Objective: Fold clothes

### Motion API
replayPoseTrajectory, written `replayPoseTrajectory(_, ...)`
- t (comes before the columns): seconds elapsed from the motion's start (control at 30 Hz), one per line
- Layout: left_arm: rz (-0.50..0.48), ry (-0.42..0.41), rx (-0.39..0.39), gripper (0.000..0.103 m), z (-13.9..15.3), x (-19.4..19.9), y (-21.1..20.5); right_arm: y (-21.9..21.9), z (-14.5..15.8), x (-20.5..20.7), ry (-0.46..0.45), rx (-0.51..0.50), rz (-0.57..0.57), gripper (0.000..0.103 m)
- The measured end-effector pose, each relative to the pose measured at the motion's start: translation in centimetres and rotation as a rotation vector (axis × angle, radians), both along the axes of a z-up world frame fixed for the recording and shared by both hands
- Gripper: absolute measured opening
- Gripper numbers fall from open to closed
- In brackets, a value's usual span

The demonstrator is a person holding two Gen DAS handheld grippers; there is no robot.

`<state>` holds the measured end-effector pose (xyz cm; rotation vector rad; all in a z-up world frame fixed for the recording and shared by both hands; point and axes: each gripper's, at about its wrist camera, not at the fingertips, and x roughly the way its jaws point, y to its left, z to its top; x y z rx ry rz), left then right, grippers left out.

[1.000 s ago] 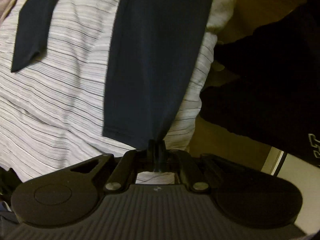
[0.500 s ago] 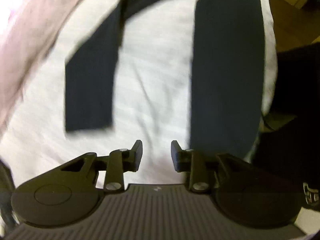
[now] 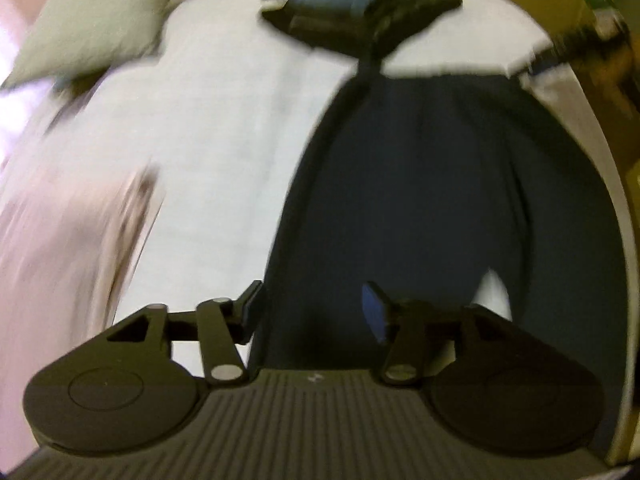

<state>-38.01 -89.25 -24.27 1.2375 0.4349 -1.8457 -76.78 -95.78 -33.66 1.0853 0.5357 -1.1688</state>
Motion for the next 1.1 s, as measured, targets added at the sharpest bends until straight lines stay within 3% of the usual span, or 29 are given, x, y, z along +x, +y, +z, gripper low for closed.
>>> replayPoseTrajectory(0.07, -0.036, 0.044, -0.003, 0.055, -1.7, -3.4, -5.4, -0.4, -0.9, -0.4, -0.04, 0.033, -0.007, 0.05)
replayPoseTrajectory(0.13, -0.06, 0.082, 0.012, 0.055, -3.1, -6.0, -9.9, -0.6, -1.5, -0.6, -0.077, 0.055, -0.008, 0.049)
replayPoseTrajectory(0.2, -0.068, 0.09, 0.044, 0.055, -4.5, -7.9, -13.4, -0.8, -1.7, -0.9, -0.113, 0.064, -0.016, 0.026)
replayPoseTrajectory(0.27, -0.071, 0.09, 0.082, 0.051, -5.8, -9.6, -16.6, -0.7, -1.8, -1.3, -0.135, 0.069, -0.031, 0.022)
replayPoseTrajectory(0.3, -0.082, 0.077, 0.101, 0.043, -6.5, -10.4, -17.6, -0.6, -1.7, -1.5, -0.142, 0.071, -0.04, 0.016)
replayPoseTrajectory(0.37, -0.13, 0.027, 0.14, 0.032, -7.6, -11.6, -18.2, -0.5, -1.5, -1.9, -0.153, 0.07, -0.057, 0.012)
replayPoseTrajectory(0.4, -0.154, 0.012, 0.158, 0.013, -7.9, -11.9, -18.2, -0.4, -0.6, -2.3, -0.151, 0.05, -0.058, 0.011)
replayPoseTrajectory(0.43, -0.175, 0.004, 0.173, 0.002, -7.9, -12.1, -18.0, -0.2, 0.3, -2.7, -0.149, 0.029, -0.059, 0.01)
replayPoseTrajectory(0.6, -0.268, 0.035, 0.087, 0.002, -4.0, -13.9, -17.3, 1.1, 5.6, -6.1, -0.131, -0.096, -0.088, 0.01)
replayPoseTrajectory(0.73, -0.34, 0.077, 0.053, 0.003, -3.2, -17.0, -17.9, 2.7, 4.6, -8.1, -0.065, -0.077, -0.145, 0.01)
replayPoseTrajectory(0.87, -0.368, 0.045, 0.092, 0.007, -6.1, -19.7, -18.0, 3.2, 2.0, -8.9, -0.042, 0.004, -0.157, 0.013)
replayPoseTrajectory(0.93, -0.329, 0.033, 0.079, 0.025, -6.4, -18.9, -17.5, 3.0, 2.1, -8.8, 0.002, 0.001, -0.151, 0.04)
replayPoseTrajectory(0.97, -0.307, 0.029, 0.065, 0.03, -6.4, -18.2, -17.2, 3.0, 2.4, -8.7, 0.026, -0.014, -0.154, 0.063)
replayPoseTrajectory(1.0, -0.284, 0.025, 0.052, 0.035, -6.3, -17.6, -17.0, 3.0, 2.8, -8.4, 0.041, -0.04, -0.147, 0.067)
replayPoseTrajectory(1.1, -0.198, 0.023, 0.019, 0.039, -4.4, -13.3, -15.4, 3.1, 4.5, -6.7, 0.086, -0.114, -0.084, 0.067)
